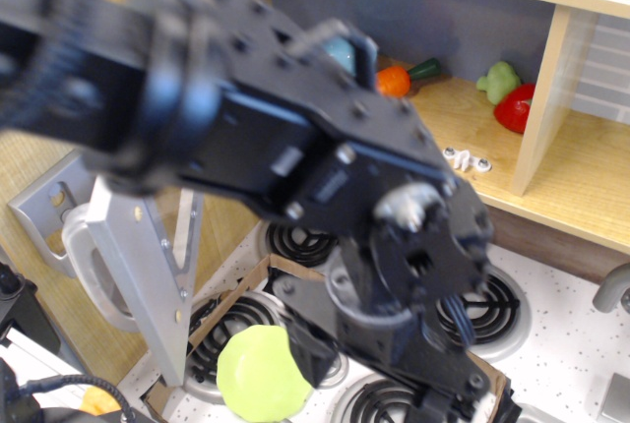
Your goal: Close microwave
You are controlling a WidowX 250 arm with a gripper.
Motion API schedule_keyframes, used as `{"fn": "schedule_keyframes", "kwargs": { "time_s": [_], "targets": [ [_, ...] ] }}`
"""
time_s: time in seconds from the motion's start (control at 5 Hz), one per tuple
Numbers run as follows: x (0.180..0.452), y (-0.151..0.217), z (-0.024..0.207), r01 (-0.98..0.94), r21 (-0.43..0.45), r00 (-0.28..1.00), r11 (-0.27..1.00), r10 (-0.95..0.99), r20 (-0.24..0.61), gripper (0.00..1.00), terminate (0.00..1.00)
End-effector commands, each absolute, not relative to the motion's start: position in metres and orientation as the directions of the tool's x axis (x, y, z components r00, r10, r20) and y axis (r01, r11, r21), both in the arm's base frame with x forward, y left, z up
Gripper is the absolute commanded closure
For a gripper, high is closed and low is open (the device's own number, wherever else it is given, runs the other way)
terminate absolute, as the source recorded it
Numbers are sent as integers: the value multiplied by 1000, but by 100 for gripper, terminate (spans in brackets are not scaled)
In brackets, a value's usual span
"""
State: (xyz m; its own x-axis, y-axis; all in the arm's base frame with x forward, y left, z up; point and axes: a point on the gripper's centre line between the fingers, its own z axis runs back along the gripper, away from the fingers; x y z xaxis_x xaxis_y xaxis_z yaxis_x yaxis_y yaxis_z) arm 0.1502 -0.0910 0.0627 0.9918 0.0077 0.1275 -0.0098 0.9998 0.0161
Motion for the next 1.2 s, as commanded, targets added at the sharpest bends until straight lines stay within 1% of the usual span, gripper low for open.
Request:
{"fn": "schedule_keyframes", "kwargs": {
  "time_s": [0.0,0.2,0.6,0.8,1.0],
  "targets": [
    [167,-57,114,147,100,979,984,-160,129,0,0],
    [175,-36,142,231,159,963,960,-249,106,0,0],
    [186,-6,183,339,233,934,912,-356,34,0,0],
    [188,5,191,370,261,924,892,-382,-4,0,0],
    [185,18,193,412,264,910,872,-410,-65,0,0]
  ]
}}
